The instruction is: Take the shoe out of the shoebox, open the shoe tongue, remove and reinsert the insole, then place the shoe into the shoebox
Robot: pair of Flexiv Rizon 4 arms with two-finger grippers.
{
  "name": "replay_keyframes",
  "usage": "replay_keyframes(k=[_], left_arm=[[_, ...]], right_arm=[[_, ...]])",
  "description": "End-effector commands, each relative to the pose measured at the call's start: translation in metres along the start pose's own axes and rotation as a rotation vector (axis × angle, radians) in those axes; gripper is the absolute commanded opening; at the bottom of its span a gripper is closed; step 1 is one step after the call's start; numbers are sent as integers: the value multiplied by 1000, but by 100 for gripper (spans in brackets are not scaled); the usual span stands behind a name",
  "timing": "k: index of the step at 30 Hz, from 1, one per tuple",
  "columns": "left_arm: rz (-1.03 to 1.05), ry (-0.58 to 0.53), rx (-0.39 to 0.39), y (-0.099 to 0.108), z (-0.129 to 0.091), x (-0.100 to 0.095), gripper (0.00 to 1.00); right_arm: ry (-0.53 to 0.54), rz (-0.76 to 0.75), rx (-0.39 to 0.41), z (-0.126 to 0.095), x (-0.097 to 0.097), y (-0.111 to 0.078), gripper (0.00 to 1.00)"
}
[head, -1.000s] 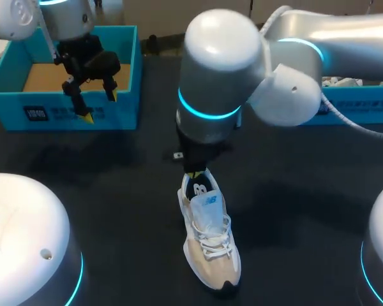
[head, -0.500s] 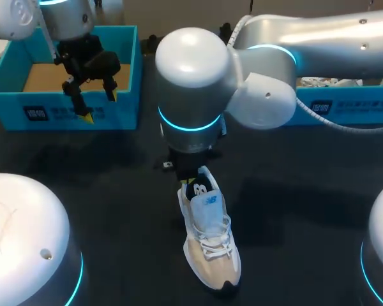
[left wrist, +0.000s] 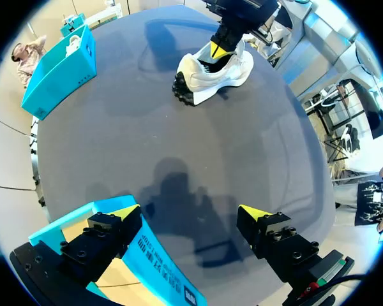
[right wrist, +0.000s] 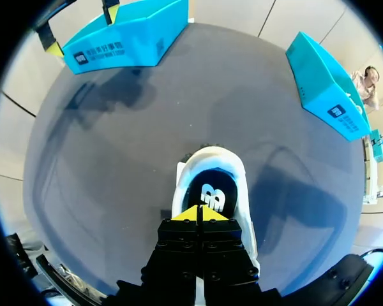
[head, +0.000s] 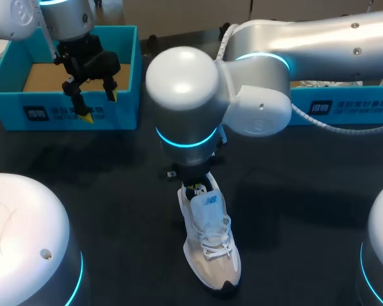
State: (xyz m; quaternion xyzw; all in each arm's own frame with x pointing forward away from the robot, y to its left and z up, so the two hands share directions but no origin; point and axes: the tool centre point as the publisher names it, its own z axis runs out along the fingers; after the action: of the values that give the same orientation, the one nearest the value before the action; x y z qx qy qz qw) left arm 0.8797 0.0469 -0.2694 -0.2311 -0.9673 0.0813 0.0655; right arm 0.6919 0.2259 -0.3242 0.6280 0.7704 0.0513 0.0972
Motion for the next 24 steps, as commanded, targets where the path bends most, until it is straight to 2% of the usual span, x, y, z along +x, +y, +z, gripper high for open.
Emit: replay_keyframes(k=[1, 14, 24], left_arm=[[0, 1, -2, 0, 0, 0, 100], [0, 1, -2, 0, 0, 0, 100], [0, 1, -2, 0, 0, 0, 100]], right_arm=[[-42, -1, -5, 1, 8, -1, 0], [-127, 19, 16, 14, -13, -1, 0], [-142, 28, 20, 28, -27, -1, 0]])
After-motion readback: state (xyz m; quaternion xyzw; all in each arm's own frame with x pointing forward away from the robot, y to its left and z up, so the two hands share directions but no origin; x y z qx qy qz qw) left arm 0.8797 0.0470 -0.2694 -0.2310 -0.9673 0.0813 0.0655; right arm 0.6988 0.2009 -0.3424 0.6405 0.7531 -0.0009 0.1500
